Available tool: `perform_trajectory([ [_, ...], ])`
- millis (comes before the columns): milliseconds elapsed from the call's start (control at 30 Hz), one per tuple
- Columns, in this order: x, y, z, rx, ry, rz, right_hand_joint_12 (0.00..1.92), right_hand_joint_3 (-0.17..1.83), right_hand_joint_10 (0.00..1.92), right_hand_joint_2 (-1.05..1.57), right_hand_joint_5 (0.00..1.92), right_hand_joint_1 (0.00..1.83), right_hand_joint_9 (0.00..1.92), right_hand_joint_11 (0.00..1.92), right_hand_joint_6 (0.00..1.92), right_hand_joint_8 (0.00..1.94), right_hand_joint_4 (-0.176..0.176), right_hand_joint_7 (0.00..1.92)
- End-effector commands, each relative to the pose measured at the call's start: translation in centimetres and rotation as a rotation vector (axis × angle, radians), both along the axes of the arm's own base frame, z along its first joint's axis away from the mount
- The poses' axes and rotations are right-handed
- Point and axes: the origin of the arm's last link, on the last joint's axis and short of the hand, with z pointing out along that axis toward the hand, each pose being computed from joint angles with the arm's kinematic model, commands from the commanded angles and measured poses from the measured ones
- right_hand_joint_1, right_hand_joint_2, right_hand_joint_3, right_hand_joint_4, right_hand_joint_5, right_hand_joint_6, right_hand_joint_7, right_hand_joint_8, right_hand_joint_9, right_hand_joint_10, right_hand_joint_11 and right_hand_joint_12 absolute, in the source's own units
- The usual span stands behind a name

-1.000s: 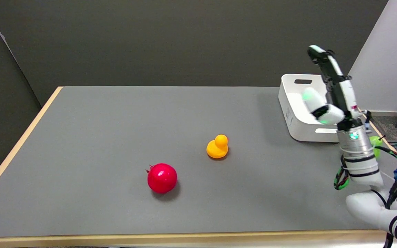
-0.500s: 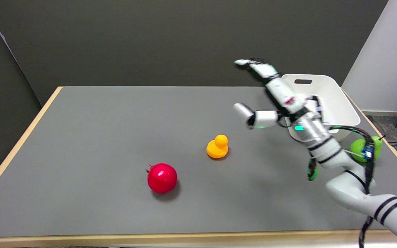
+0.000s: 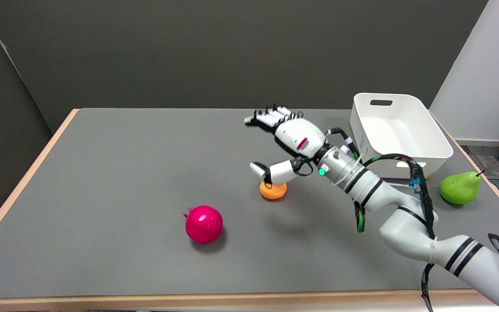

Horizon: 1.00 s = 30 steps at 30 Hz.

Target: Pick up the yellow duck.

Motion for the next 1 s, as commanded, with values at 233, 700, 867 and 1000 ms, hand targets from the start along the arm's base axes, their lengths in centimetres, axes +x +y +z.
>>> perform_trajectory([
  [233, -4.7, 5.1, 0.1, -0.092, 0.165, -0.232, 0.95, 0.85, 0.68, 0.64, 0.27, 0.47, 0.2, 0.0, 0.49, 0.4, -0.094, 0.38],
  [700, -3.2, 3.6, 0.9, -0.106, 0.172, -0.178, 0.96, 0.85, 0.68, 0.64, 0.27, 0.46, 0.2, 0.0, 0.49, 0.4, -0.094, 0.38],
  [867, -4.0, 3.2, 1.2, -0.116, 0.173, -0.197, 0.96, 0.85, 0.68, 0.64, 0.27, 0.46, 0.2, 0.0, 0.49, 0.4, -0.09, 0.38],
  [1000, -5.3, 2.9, 1.9, -0.143, 0.155, -0.236, 0.95, 0.96, 0.68, 0.59, 0.25, 0.44, 0.2, 0.0, 0.53, 0.47, -0.086, 0.35],
])
